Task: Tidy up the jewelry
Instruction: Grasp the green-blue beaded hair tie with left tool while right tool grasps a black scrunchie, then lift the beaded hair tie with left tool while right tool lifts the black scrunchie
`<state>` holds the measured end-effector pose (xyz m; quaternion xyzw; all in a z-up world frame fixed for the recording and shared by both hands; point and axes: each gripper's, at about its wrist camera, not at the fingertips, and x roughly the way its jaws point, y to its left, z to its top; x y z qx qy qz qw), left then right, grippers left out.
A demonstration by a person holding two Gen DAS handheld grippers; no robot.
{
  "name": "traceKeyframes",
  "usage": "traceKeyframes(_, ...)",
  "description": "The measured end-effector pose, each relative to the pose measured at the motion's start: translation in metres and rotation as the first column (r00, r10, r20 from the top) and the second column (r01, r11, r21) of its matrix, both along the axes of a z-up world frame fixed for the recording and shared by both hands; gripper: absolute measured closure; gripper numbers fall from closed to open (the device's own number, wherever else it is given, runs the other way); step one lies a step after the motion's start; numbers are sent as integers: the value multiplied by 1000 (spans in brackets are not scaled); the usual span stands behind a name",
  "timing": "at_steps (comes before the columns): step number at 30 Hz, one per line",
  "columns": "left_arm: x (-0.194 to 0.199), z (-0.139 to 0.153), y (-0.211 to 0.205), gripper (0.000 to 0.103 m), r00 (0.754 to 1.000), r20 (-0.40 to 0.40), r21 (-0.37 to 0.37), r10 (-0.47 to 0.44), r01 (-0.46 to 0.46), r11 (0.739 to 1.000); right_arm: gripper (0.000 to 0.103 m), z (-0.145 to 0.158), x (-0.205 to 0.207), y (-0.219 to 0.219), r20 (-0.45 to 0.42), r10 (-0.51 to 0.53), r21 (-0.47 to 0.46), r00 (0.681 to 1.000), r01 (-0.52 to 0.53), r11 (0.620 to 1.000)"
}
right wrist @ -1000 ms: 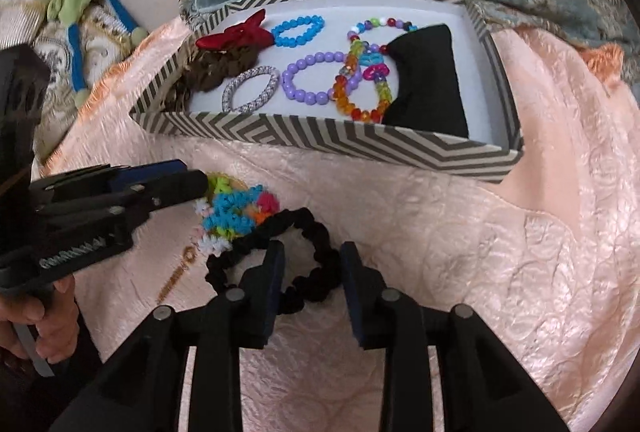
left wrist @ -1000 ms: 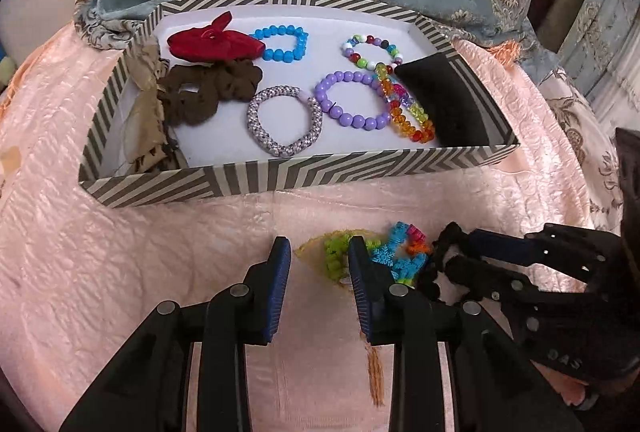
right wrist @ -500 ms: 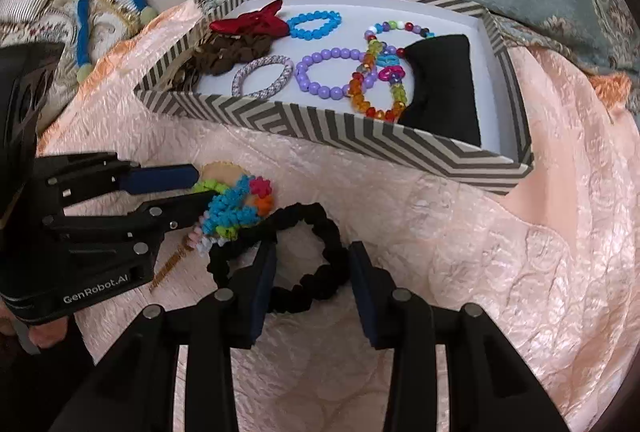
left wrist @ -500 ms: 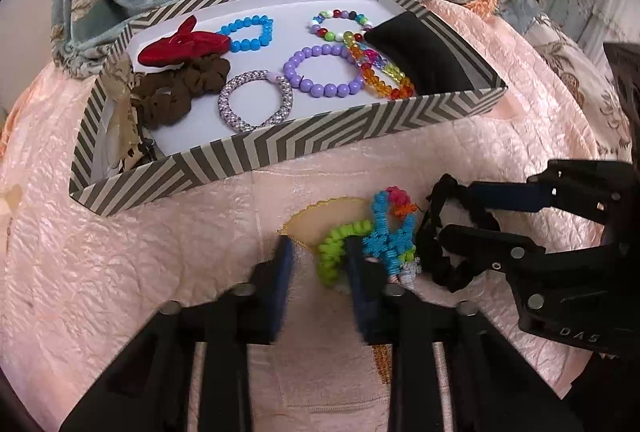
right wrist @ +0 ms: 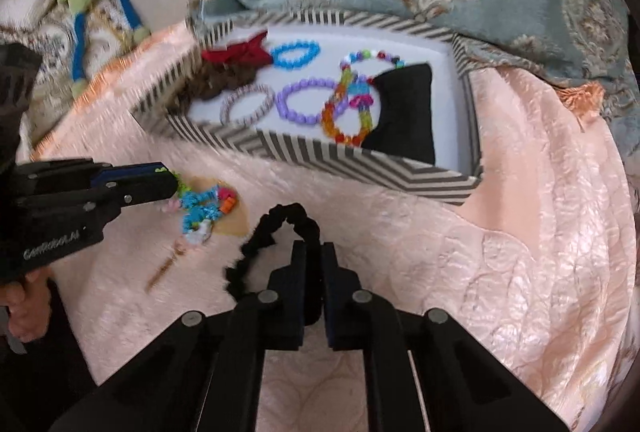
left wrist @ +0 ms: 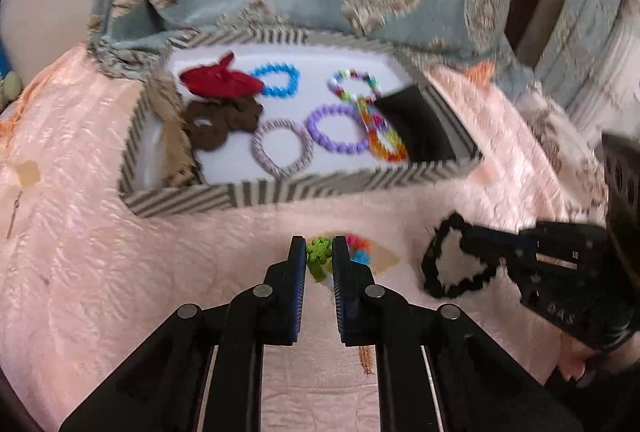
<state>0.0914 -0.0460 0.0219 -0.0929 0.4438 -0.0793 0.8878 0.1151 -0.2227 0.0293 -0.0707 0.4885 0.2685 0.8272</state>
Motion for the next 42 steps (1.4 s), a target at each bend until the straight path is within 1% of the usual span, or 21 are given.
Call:
traceKeyframes(5, -5, 11, 10, 103, 998, 37, -26, 45, -44, 999, 96, 12, -11, -6, 10, -12, 93, 1000, 11, 996)
traceKeyframes(8, -4, 12, 10, 103, 998, 45, -18, 53, -52, 998, 96, 19, -11, -8, 23, -25, 140, 999, 21, 990)
traceKeyframes(11, -3, 11, 7, 103, 998, 46, 4, 49, -49, 999, 96, 23, -8, -13, 21, -61, 180, 998, 56, 982)
traceKeyframes(14, -2, 10, 4, 103, 998, 47, 20, 44, -45, 999, 96, 22, -6, -14, 17, -73, 180, 997, 68, 981)
traceKeyframes(18, -1, 11, 8, 103, 998, 46, 4, 52, -52, 999, 96, 22, -7, -11, 14, -68, 172, 998, 64, 983)
traceKeyframes(22, -1, 19, 23, 103, 995, 58, -61, 75, -71, 996, 96, 20, -7, -8, 13, -65, 158, 998, 62, 986)
traceKeyframes(26, -1, 22, 40, 103, 991, 55, -126, 118, -110, 986, 96, 18, -6, -9, 6, -70, 152, 998, 68, 986)
traceKeyframes(28, -1, 22, 43, 103, 991, 50, -139, 127, -119, 983, 96, 18, -7, -8, 7, -66, 151, 998, 65, 986)
traceKeyframes(32, -1, 22, 39, 103, 991, 55, -125, 118, -111, 986, 96, 20, -9, -7, 16, -60, 148, 998, 57, 987)
traceKeyframes(36, -1, 20, 32, 103, 993, 51, -89, 103, -98, 991, 96, 20, -9, -8, 19, -66, 147, 998, 62, 987)
traceKeyframes(38, 0, 18, 27, 103, 994, 49, -51, 99, -96, 994, 96, 21, -8, -9, 22, -71, 150, 997, 67, 986)
traceKeyframes(39, 0, 17, 24, 103, 994, 50, -19, 99, -99, 995, 96, 22, -8, -9, 22, -70, 152, 997, 66, 986)
traceKeyframes(42, -1, 15, 19, 103, 993, 51, 36, 103, -105, 994, 96, 21, -9, -8, 24, -66, 145, 998, 62, 987)
